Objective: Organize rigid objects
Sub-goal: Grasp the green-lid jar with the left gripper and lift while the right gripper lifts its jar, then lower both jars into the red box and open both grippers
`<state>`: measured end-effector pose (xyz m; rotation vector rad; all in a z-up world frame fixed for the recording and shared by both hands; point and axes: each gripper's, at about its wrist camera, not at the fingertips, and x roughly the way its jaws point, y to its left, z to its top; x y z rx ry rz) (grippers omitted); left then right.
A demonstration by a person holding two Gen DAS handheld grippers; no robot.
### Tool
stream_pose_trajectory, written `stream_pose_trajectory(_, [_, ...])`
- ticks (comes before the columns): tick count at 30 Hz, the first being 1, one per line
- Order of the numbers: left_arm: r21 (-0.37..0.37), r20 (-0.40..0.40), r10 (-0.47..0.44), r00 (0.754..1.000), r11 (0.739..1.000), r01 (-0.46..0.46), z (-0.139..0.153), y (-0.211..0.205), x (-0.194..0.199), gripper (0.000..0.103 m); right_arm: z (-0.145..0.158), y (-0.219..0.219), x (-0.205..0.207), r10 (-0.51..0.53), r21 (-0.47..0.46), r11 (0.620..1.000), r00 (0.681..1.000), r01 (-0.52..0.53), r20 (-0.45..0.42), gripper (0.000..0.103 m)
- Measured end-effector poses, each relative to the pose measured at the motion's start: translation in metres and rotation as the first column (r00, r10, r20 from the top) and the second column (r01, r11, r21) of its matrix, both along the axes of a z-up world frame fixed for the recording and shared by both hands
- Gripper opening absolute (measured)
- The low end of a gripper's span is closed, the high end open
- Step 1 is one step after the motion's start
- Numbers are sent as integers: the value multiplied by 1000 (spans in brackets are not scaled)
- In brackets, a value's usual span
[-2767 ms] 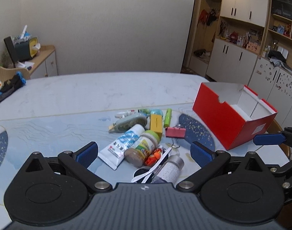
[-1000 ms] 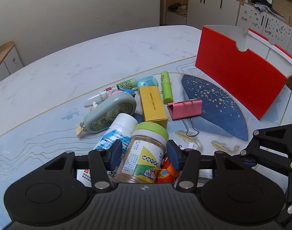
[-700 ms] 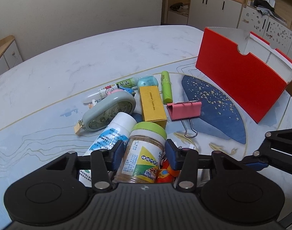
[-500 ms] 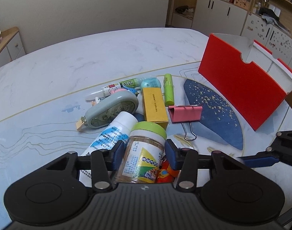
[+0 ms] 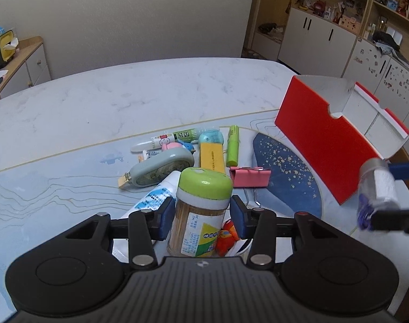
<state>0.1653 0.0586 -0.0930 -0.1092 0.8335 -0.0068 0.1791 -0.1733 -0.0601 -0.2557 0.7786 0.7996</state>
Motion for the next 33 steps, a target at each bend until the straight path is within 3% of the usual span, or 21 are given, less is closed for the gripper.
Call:
stream_pose_trajectory(6, [-11, 42, 18, 999, 1000, -18, 22, -13, -3, 43, 23, -36, 25, -42, 21, 999, 998, 41, 36, 67])
stream_pose_trajectory(13, [-27, 100, -26, 995, 999, 29, 58, -53, 11, 43, 31, -81, 63, -107, 10, 994, 992, 107, 71, 67])
stream_pose_trajectory(25, [-61, 124, -127, 984, 989, 136, 88, -150, 72, 43, 16, -144, 110, -141, -39, 989, 985, 145, 96, 67])
stream_pose_trajectory(33, [-23, 109, -205, 973, 978, 209, 96, -214, 118, 43, 2, -178, 136, -147, -72, 985, 985, 154, 93, 67])
